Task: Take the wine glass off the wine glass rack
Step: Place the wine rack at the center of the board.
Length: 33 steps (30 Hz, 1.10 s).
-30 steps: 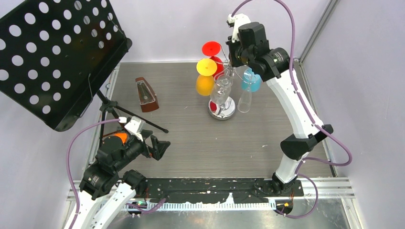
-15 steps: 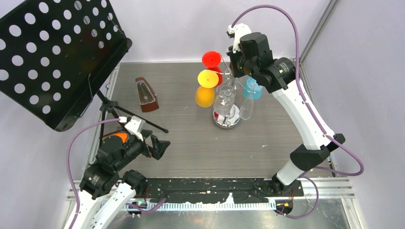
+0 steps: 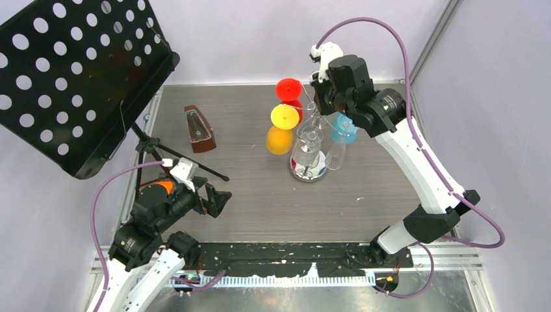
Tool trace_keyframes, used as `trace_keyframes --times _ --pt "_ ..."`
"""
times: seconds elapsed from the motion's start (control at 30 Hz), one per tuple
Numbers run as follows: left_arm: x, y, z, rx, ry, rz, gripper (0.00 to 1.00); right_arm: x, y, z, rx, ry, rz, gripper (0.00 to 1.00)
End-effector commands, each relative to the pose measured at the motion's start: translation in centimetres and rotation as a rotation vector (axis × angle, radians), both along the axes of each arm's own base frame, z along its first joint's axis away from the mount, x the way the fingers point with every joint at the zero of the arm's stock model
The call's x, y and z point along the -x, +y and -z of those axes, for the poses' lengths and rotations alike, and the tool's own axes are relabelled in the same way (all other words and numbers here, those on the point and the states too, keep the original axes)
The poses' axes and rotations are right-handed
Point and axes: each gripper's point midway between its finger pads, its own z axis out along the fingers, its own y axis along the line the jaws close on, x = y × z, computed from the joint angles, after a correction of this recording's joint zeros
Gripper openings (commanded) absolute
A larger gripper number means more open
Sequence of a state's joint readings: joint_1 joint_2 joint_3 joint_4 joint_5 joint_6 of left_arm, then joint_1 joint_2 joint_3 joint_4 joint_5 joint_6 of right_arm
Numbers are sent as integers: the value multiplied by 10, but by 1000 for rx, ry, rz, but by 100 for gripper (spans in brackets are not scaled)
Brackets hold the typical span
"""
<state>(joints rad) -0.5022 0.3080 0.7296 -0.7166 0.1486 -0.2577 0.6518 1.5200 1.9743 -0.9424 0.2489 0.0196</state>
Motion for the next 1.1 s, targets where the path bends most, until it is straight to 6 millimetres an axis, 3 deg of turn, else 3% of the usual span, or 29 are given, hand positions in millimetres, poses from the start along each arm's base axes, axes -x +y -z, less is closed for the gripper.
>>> trace_keyframes --times 0.0,0.73,1.07 --pt "-5 0 -2 1 -13 -13 99 14 -11 -153 -321 -445 11 6" --pt "-6 0 -2 -2 -10 -14 99 8 -1 -128 -293 -398 -5 6" --pt "-7 -1 0 -6 -2 -12 99 8 -3 -119 -279 -386 7 19"
